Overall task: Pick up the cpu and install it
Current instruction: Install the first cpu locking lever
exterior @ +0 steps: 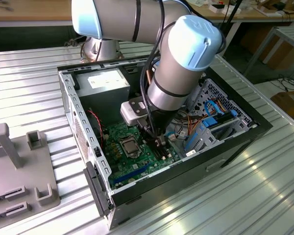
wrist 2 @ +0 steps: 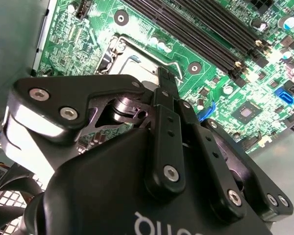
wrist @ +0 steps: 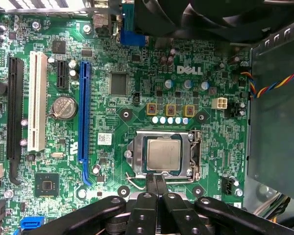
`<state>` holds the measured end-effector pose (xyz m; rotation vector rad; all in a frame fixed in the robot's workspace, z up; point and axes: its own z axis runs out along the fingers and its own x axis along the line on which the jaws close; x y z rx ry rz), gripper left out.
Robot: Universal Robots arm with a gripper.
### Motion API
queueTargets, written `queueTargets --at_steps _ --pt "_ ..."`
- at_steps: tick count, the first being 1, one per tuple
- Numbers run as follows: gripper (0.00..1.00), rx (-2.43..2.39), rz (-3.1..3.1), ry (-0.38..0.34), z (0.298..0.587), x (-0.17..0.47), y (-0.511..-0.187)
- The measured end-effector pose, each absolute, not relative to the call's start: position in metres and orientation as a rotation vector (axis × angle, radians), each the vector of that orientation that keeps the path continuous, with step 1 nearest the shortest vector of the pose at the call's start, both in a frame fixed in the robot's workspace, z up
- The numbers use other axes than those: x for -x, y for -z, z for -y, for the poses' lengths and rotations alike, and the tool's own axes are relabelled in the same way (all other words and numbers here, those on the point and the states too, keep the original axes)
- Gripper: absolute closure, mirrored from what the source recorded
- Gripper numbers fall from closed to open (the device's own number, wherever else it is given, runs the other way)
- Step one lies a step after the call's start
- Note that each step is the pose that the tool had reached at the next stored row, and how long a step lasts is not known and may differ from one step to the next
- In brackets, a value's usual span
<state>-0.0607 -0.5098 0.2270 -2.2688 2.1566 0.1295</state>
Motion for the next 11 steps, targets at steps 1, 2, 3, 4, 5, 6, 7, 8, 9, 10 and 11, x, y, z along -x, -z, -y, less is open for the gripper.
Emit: queueTargets --at_steps 1,2,3,4,5,6,7,8,9,10,11 --pt "0.89 2.269 -2.157 -0.129 0.5098 0.0611 -0.2270" --pt "0.89 2.269 -2.156 -0.129 0.5097 0.0617 -0.2270" --pt "0.89 2.269 -2.156 -0.130 0.5097 0.0622 -0.2270" --pt "0.89 2.269 -2.157 -0.129 0.5096 0.0627 -0.2270" --pt "0.89 2.269 -2.156 -0.129 0.5096 0.0632 -0.2270" --pt "0.89 2.269 -2.156 -0.129 0.5095 0.0636 -0.2270" --pt "0.89 2.269 -2.157 -0.129 0.5095 0.0641 -0.2270" --pt "0.89 2.269 -2.156 -0.130 0.5095 0.0645 -0.2270" --pt "0.89 2.269 -2.156 -0.129 0.5094 0.0650 -0.2270" --pt "0.89 2.269 -2.157 -0.129 0.5093 0.0660 -0.2270" --pt "0.89 2.269 -2.157 -0.129 0.5092 0.0670 -0.2270"
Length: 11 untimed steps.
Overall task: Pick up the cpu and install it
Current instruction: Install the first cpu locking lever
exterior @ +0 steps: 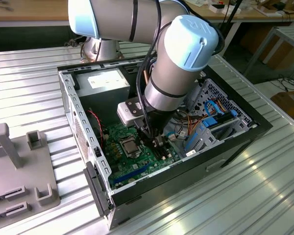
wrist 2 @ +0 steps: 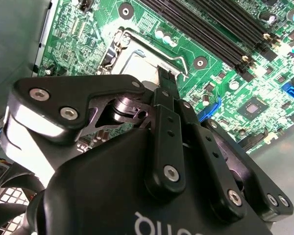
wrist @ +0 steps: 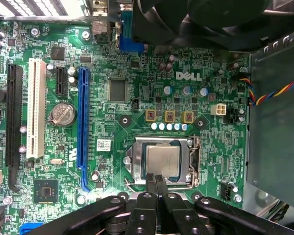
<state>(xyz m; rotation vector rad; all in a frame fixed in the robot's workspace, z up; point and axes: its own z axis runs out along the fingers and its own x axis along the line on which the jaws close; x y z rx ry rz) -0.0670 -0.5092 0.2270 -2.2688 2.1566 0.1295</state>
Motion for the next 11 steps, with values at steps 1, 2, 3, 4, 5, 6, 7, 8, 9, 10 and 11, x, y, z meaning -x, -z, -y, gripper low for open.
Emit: queueTargets --at_steps 1,2,3,4,5,6,7,8,9,10,11 --pt "0.89 2.269 -2.156 -0.130 0.5092 0.0675 -0.2270" --pt "0.89 2.269 -2.156 -0.130 0.5091 0.0680 -0.2270" --pt "0.89 2.269 -2.156 -0.129 0.5091 0.0685 -0.2270" --pt "0.89 2.269 -2.156 -0.130 0.5090 0.0689 -0.2270" --pt "0.89 2.269 -2.157 -0.129 0.5090 0.0695 -0.2270" --pt "0.89 2.269 -2.157 -0.129 0.5089 0.0701 -0.2270" --pt "0.89 2.269 -2.156 -0.130 0.5089 0.0708 -0.2270" --pt "0.89 2.269 -2.157 -0.130 0.5088 0.0714 -0.2270" --pt "0.89 2.269 -2.157 -0.130 0.5087 0.0719 -0.2270" --pt "0.89 2.269 -2.156 -0.129 0.5087 0.0724 -0.2270" --pt "0.89 2.269 -2.156 -0.129 0.5087 0.0729 -0.2270"
